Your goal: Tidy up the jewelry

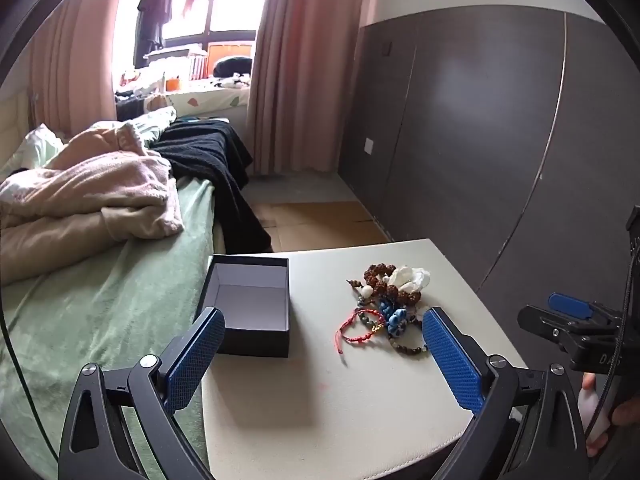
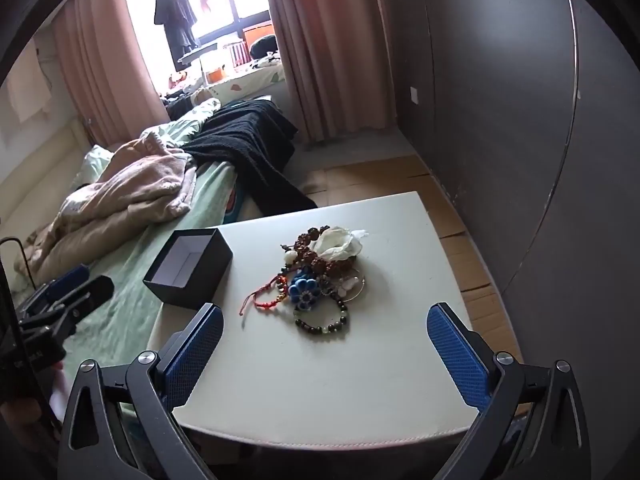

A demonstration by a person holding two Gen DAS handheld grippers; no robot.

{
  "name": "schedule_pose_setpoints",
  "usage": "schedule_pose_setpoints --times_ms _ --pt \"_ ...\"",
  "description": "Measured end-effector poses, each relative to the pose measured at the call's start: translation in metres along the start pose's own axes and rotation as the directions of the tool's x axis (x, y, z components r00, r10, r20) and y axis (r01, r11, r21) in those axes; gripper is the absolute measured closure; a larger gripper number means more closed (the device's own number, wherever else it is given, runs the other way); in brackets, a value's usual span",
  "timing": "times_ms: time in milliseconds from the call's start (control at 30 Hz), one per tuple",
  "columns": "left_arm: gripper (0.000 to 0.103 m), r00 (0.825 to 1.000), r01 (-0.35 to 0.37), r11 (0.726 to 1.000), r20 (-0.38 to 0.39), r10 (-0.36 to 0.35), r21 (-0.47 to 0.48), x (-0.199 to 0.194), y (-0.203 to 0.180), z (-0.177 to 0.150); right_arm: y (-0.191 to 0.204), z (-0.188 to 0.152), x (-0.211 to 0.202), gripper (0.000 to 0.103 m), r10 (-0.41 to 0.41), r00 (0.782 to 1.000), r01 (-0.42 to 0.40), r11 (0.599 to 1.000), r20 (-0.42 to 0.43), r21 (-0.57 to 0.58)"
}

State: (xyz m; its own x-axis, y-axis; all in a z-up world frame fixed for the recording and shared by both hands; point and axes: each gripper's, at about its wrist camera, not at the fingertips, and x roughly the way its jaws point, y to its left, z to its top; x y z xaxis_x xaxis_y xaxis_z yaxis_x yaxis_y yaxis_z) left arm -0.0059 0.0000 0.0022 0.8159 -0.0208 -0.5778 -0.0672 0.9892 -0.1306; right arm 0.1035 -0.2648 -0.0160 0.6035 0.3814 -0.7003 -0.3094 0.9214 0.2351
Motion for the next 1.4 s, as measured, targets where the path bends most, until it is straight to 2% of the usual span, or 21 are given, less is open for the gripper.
schedule_pose_setpoints --times_ms 333,1400 --pt "0.004 1.0 -0.013 1.0 0.007 0.013 0.008 0.002 -0.001 -0.001 0.035 -0.018 -0.021 0.0 -0.011 1.0 0.011 0.998 -0.002 -0.059" --pt "0.004 1.0 -0.006 0.999 -0.002 0.006 0.042 0.004 -0.008 -0.006 0.032 -0.02 -0.024 0.0 -0.044 0.999 0.044 0.996 0.0 -0.078"
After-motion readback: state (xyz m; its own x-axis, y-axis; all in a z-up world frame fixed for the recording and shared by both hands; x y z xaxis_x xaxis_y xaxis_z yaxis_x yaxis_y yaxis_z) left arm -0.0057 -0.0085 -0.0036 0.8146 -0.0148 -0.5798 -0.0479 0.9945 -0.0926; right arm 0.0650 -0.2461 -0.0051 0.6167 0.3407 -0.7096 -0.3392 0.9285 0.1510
